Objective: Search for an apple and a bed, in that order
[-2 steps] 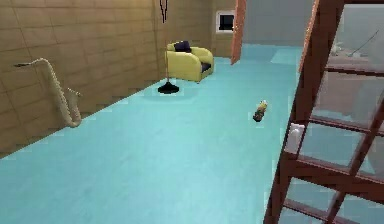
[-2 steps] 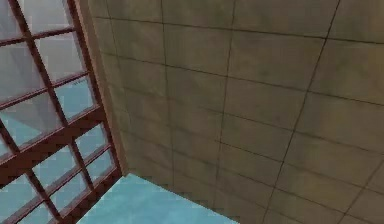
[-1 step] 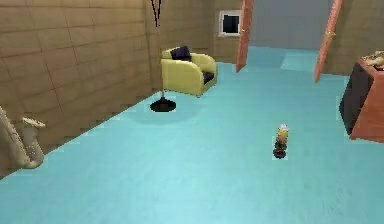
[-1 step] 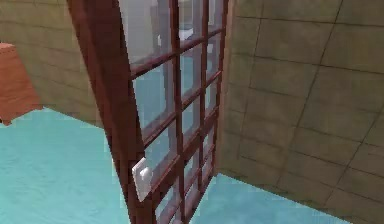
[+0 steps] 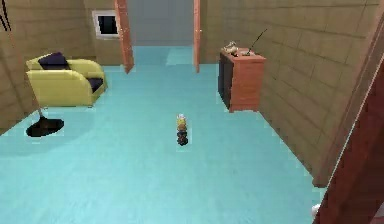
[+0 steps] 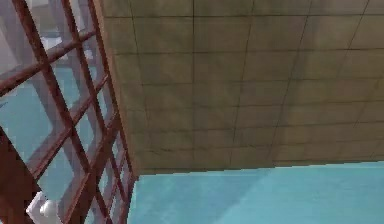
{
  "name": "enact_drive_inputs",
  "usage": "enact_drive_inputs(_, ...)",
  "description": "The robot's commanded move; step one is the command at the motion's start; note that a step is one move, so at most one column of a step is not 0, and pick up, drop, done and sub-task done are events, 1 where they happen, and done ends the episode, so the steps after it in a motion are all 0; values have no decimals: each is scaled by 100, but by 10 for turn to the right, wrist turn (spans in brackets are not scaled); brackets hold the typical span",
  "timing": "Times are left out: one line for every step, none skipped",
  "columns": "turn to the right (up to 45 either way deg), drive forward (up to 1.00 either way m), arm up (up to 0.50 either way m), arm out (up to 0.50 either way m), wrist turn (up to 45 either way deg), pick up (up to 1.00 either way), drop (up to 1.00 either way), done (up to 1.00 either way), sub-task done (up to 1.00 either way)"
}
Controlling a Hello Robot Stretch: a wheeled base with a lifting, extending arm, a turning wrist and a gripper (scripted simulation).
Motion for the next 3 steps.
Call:
enact_drive_inputs(0, 55, 0, 0, 0, 0, 0, 0, 0)
enact_drive_inputs(360, 0, 0, 0, 0, 0, 0, 0, 0)
enact_drive_inputs(0, 30, 0, 0, 0, 0, 0, 0, 0)
